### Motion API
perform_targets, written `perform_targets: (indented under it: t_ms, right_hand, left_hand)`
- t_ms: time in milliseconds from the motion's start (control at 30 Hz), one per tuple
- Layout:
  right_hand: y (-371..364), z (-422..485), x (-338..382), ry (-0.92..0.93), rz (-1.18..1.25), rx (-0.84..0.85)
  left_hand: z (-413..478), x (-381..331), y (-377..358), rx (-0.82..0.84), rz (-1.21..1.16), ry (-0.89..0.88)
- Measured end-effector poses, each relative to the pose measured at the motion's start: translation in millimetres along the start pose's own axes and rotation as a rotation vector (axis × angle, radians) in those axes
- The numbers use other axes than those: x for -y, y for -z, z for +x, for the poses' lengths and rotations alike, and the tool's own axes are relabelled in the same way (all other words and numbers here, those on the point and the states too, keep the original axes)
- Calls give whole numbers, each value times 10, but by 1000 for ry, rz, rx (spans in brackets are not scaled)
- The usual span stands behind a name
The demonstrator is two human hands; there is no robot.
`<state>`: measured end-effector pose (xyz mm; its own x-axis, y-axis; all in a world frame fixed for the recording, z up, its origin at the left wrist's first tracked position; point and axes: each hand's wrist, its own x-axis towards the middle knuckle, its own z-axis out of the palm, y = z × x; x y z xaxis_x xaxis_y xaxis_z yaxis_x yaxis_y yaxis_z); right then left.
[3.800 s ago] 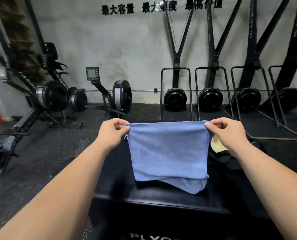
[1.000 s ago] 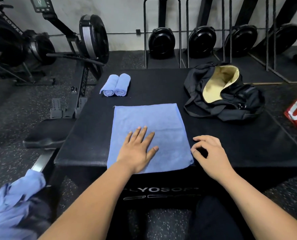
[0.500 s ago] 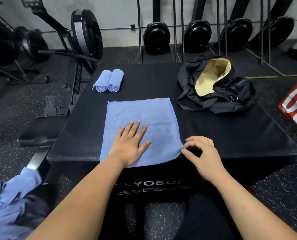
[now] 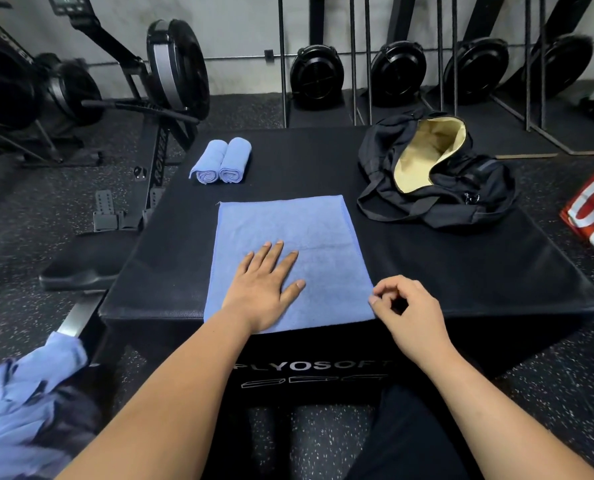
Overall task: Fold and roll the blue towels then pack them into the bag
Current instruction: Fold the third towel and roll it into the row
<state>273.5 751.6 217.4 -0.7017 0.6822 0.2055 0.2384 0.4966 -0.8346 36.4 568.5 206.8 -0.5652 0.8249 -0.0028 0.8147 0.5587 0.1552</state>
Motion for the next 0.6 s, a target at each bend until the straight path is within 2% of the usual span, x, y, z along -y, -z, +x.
perform_targets:
  t_ms: [100,233,300,367,433,500,600]
  right_hand:
    - [-42,6,-58,91,-152,6]
    - [-11,13,-120,170,-176,72]
    - [13,-26,-183,291,-345,154]
    - [38,-73,-260,409,-582,252]
    - [47,-87,-313,465,-731,276]
    - [19,-81,-328,497,-791,247]
    - [5,-60,-337,490,-762,228]
  left_hand:
    - [-13,13,-13,-49,-22,-24]
    - [-86,-15,19,-349,-107,-166]
    - [-151,-11,9,-436,-105,-272]
    - [-261,15,-25,-312,-74,-323]
    - [-383,83,-79,-150,57,-354]
    - [-477,187,-59,-101,171,-382]
    - [-574,341,-15,-88,216,-369]
